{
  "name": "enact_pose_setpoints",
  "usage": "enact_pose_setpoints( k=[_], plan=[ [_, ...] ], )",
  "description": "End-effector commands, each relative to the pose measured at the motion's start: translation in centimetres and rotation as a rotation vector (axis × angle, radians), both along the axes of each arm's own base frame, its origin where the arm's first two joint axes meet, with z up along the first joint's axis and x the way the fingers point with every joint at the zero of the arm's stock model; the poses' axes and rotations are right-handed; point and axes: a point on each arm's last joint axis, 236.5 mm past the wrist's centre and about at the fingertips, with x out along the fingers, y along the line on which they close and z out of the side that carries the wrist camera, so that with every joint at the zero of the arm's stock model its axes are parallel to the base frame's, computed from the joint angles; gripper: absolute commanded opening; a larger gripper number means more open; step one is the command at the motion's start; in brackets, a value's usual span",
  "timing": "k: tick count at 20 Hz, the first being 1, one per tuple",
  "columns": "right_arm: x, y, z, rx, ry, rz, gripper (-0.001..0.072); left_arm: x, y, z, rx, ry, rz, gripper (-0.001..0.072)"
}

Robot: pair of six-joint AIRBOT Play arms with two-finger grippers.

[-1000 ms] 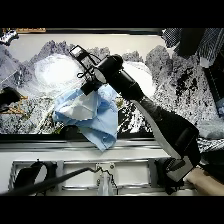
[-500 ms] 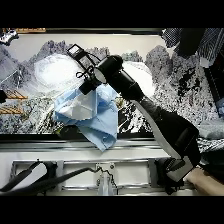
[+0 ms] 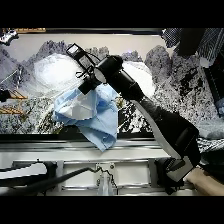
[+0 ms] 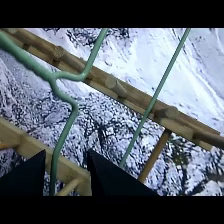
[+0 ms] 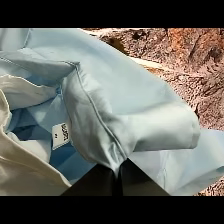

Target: Fold the clothes and pants, and hang the long-sleeved shirts on hangers.

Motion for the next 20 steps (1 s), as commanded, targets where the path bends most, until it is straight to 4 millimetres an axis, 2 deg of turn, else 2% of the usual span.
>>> enact_pose_setpoints(
  k=[1, 3, 4, 7, 10, 14, 17, 20],
  plan=[
    [-0.3, -0.1, -0.2, -0.009, 0.012, 0.002, 0.0025, 0.8, 0.8, -1.1, 0.017, 0.002, -0.024, 0.0259],
    [-0.4, -0.3, -0.3, -0.017, 0.02, 0.002, 0.0025, 0.7, 1.3, -1.2, 0.021, -0.003, -0.019, 0.0244],
    [-0.5, -0.4, -0.4, -0.021, 0.024, 0.002, 0.0025, 0.5, 1.6, -1.1, 0.026, -0.001, -0.014, 0.0141],
    [-0.7, -0.6, -0.5, -0.029, 0.034, 0.001, 0.0025, -0.1, 2.4, -0.9, 0.033, 0.003, 0.0, 0.0013],
    [-0.9, -0.5, -0.6, -0.027, 0.042, -0.001, 0.0025, 0.3, 2.4, 0.1, 0.059, 0.001, -0.035, 0.0013],
    [-1.6, -0.2, -0.7, -0.017, 0.071, 0.008, 0.0026, 1.0, 2.1, 2.8, 0.095, -0.038, -0.064, 0.0012],
    [-1.7, 0.0, -0.6, -0.006, 0.075, 0.01, 0.0026, 1.7, 0.7, 6.9, 0.138, -0.112, -0.093, 0.0012],
    [-1.6, 0.1, -0.6, -0.001, 0.068, 0.01, 0.0026, 2.1, -1.7, 13.2, 0.176, -0.248, -0.122, 0.0012]
  ],
)
